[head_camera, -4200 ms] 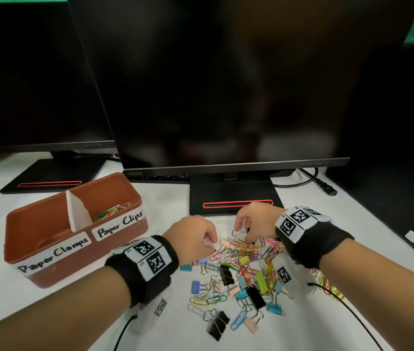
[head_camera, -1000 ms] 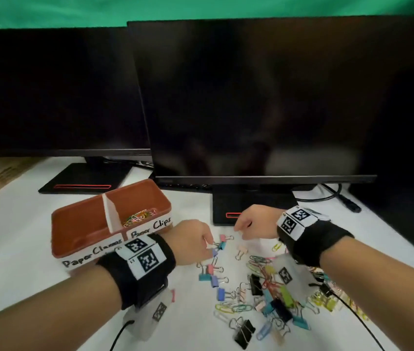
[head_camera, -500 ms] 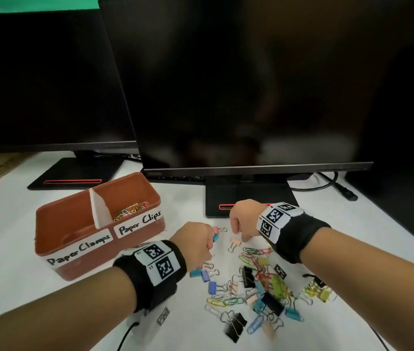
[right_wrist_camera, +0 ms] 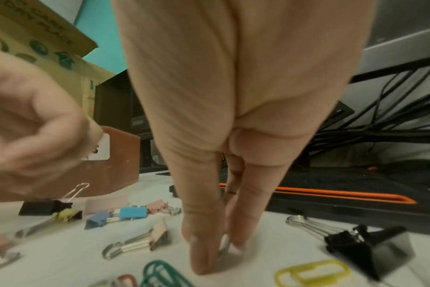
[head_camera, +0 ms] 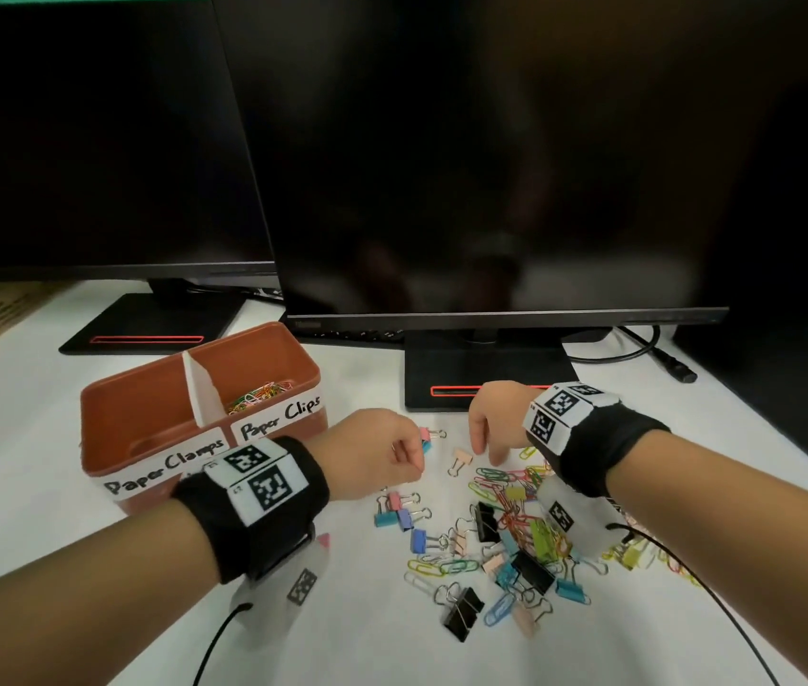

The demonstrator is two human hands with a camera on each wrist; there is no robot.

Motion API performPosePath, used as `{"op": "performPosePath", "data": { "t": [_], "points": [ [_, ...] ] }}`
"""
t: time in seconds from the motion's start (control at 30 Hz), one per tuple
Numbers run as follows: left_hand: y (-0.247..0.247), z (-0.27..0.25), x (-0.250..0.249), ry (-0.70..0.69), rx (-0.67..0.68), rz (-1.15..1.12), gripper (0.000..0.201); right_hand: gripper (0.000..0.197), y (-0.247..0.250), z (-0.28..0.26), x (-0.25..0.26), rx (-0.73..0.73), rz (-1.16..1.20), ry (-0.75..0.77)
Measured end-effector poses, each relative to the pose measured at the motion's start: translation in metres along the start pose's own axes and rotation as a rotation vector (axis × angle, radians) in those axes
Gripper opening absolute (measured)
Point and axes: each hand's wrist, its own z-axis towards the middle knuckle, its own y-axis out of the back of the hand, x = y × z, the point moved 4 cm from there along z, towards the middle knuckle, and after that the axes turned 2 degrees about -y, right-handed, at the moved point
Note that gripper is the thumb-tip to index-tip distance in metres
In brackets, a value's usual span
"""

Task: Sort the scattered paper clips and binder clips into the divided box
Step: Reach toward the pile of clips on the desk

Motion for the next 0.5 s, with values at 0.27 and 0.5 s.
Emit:
{"op": "performPosePath", "data": {
  "t": [0.27,0.5],
  "points": [
    [-0.044,-0.045,-0.008,-0.092,0.197,-0.019,0.029,0.036,0.004,-0.004,-0.001,0.034,-0.015,-0.067],
    [-0.055,-0.041,-0.009,-0.103,0.076,0.086,0.021,0.028,-0.003,-0.01,-0.009,-0.001,0.111,-0.095]
  ]
}}
